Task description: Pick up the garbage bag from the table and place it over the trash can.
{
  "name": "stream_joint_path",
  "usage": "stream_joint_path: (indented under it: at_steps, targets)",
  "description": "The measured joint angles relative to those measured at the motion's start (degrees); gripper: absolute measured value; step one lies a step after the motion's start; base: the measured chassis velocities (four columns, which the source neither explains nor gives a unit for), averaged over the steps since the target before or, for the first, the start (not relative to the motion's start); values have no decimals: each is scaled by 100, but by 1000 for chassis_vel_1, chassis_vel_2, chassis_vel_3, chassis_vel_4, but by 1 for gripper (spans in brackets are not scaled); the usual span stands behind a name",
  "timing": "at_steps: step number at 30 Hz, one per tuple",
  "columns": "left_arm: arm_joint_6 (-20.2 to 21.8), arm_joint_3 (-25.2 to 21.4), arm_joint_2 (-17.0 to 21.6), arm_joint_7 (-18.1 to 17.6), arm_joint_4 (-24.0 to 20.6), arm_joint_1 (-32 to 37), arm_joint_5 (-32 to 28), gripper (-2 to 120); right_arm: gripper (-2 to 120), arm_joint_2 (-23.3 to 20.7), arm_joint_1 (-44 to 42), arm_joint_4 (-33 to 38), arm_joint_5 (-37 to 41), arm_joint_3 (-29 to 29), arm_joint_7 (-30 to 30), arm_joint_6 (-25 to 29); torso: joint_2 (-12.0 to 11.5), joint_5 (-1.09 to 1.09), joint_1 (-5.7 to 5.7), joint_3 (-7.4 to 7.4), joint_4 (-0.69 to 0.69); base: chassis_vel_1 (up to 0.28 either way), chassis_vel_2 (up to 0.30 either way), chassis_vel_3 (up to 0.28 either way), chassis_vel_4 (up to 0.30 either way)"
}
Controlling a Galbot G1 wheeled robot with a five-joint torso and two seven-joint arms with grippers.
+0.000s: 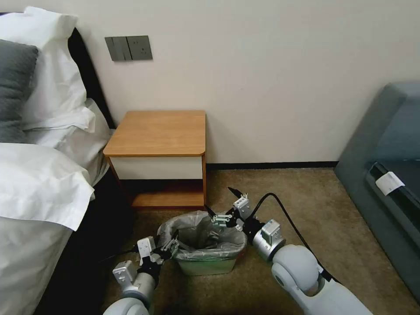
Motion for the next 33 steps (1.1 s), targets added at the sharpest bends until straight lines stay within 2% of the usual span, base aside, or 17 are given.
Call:
stream_joint_path:
  at_steps: [1, 3, 5, 6, 8, 13, 15, 16, 19, 20, 22, 23, 24, 26, 30, 32, 33]
  targets:
    - [-83, 3, 6, 1, -15, 32, 1, 98, 100, 9, 2, -7, -16, 2, 1, 1, 0, 0, 0, 0, 0, 0, 0, 0, 0]
    - [-144, 6, 9, 13, -16, 45, -5, 99, 100, 15, 9, -12, -27, 2, 1, 1, 0, 0, 0, 0, 0, 0, 0, 0, 0]
    - [-475, 20, 14, 197, 89, 45, -124, 100, 100, 41, 38, -17, -58, -6, 4, 0, 0, 0, 0, 0, 0, 0, 0, 0, 0]
    - [-475, 20, 14, 197, 89, 45, -124, 100, 100, 41, 38, -17, -58, -6, 4, 0, 0, 0, 0, 0, 0, 0, 0, 0, 0]
    - [-705, 40, 30, 457, 250, 25, -193, 100, 100, 67, 63, -17, -76, -28, 6, -5, 0, 0, 0, 0, 0, 0, 0, 0, 0]
    - [-1079, 88, 26, 791, 416, 8, -205, 100, 100, 72, 101, -16, -90, -33, 6, -17, 0, 0, 0, 0, 0, 0, 0, 0, 0]
    - [-1619, 78, -11, 1004, 531, -32, -118, 100, 100, 73, 96, -15, -98, -1, 48, -14, 0, 0, 0, 0, 1, 0, 0, 0, 0]
    - [-1619, 78, -11, 1004, 531, -32, -118, 100, 100, 73, 96, -15, -98, -1, 48, -14, 0, 0, 0, 0, 1, 0, 0, 0, 0]
    - [-2266, -22, -50, 1132, 590, -90, 279, 100, 100, 132, -22, 55, -205, 33, 441, -18, 0, 0, 0, 0, 0, 0, 0, 0, 0]
    - [-2266, -22, -50, 1132, 590, -90, 279, 100, 100, 132, -22, 55, -205, 33, 441, -18, 0, 0, 0, 0, 0, 0, 0, 0, 0]
    - [-2673, -179, -63, 1159, 607, -159, 676, 100, 100, 243, -200, 169, -331, 64, 987, -47, 0, 0, 0, 0, 0, 0, 0, 0, 0]
    - [-2673, -179, -63, 1159, 607, -159, 676, 100, 100, 243, -200, 169, -331, 64, 987, -47, 0, 0, 0, 0, 0, 0, 0, 0, 0]
    - [-2843, -258, -66, 1134, 628, -207, 865, 100, 100, 351, -356, 212, -557, 113, 1298, -24, 0, 0, 0, 0, 0, 0, 0, 0, 0]
    - [-3041, -321, -86, 1070, 688, -279, 1060, 100, 100, 491, -563, 191, -893, 173, 1561, 190, 0, 0, 0, 0, -1, 0, 0, 0, 0]
    - [-3178, -353, -173, 1014, 766, -387, 1228, 100, 100, 722, -783, 30, -1351, 300, 1808, 540, 0, -1, 0, 0, 1, 0, 0, 0, 0]
    - [-3246, -403, -185, 1080, 839, -460, 1205, 100, 100, 1083, -1050, -301, -1847, 603, 1914, 1103, 0, 0, 0, 0, 1, 0, 0, 0, 0]
    - [-3246, -403, -185, 1080, 839, -460, 1205, 100, 100, 1083, -1050, -301, -1847, 603, 1914, 1103, 0, 0, 0, 0, 1, 0, 0, 0, 0]
